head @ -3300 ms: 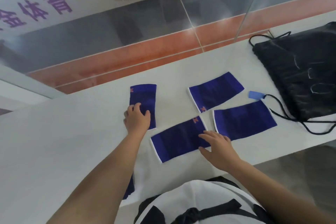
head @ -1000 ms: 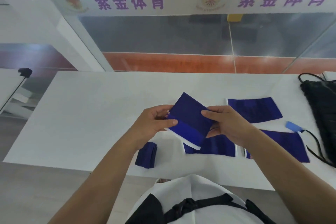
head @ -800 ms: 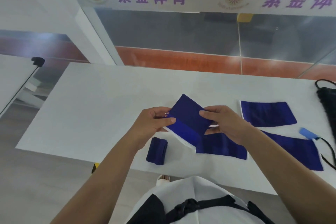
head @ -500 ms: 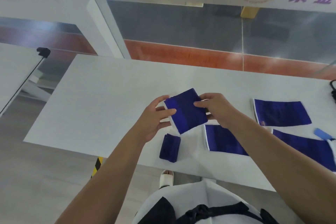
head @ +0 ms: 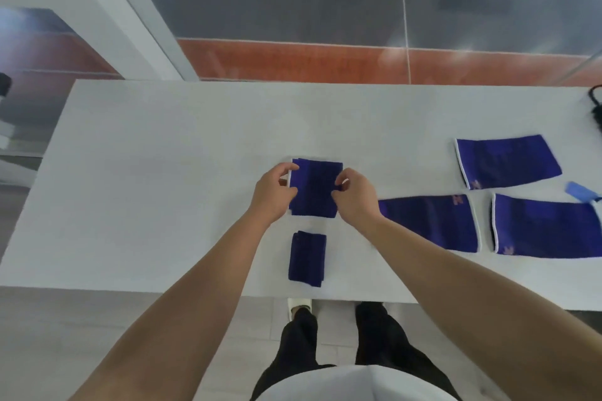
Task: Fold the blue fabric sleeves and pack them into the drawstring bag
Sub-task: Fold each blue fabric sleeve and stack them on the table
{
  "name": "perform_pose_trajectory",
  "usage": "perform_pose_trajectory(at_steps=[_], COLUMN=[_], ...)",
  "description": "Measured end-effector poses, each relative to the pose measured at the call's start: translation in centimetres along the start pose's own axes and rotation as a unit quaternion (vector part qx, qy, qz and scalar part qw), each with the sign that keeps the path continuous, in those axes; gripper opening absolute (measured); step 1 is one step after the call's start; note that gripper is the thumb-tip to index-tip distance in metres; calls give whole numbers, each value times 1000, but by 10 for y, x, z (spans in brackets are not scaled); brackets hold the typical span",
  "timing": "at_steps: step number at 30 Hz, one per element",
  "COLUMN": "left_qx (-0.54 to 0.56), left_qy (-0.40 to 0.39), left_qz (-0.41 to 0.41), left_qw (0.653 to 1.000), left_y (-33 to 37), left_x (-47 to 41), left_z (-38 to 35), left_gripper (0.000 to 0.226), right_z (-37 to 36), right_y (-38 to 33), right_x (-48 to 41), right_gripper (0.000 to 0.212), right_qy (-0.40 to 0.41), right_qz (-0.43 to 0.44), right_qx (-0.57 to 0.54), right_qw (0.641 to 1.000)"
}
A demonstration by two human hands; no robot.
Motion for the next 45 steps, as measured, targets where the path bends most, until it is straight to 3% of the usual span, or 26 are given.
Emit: perform_pose_trajectory(at_steps=[2, 5, 7, 11, 14, 16, 20, 23, 26, 29, 32, 35, 39, 45], left_qx=[-115, -365, -434, -467, -455, -416, -266, -193, -236, -317, -358, -362, -357, -262], left_qy=[-15, -47, -68, -81, -87, -72, -24, -96, -180, -202, -152, -141, -158, -69], left_qz=[-37, -109, -115, -112, -93, -94, -147, -146, -156, -116, -83, -90, -32, 81], left_qw=[993, 924, 891, 874, 881, 901, 952, 966, 942, 919, 917, 917, 920, 959], left_y=[-11, -31, -42, -48, -38, -22, 27, 54, 56, 44, 39, 45, 55, 50], left_x=[-1, 2, 2, 0, -1, 1, 24, 53, 71, 73, 62, 49, 39, 36], left_z=[-5, -13, -12, -8, -9, -8, -26, -66, -119, -163, -185, -204, -228, -233], left_gripper=[55, 60, 59, 59, 59, 59, 52, 45, 46, 61, 66, 64, 70, 42], right_z=[-12, -23, -24, -22, -17, -5, 45, 77, 88, 84, 85, 89, 98, 107], right_y=[6, 15, 22, 26, 23, 21, 42, 89, 141, 178, 193, 201, 214, 222], right_x=[-1, -1, -2, -3, -2, 3, 29, 54, 71, 78, 76, 71, 57, 37], right_gripper=[42, 55, 54, 54, 57, 61, 55, 56, 61, 59, 56, 54, 46, 32], right_qy=[19, 5, -10, -15, -40, -43, 34, 83, 54, -10, -47, -52, -53, -19], right_qz=[89, 185, 192, 189, 184, 177, 129, 56, 32, 43, 39, 76, 152, 216], right_qx=[171, 358, 395, 395, 383, 330, 203, 169, 224, 280, 281, 278, 266, 244], right_qw=[981, 915, 899, 899, 904, 926, 970, 980, 973, 959, 958, 956, 950, 945])
Point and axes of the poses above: each hand's wrist, its own x-axis away from the middle knuckle, its own z-axis out of the back of the hand, y = z × x, the point moved 2 cm from there along -x, towards the middle knuckle, and after that the axes turned 12 degrees about x, right-handed, at the moved point
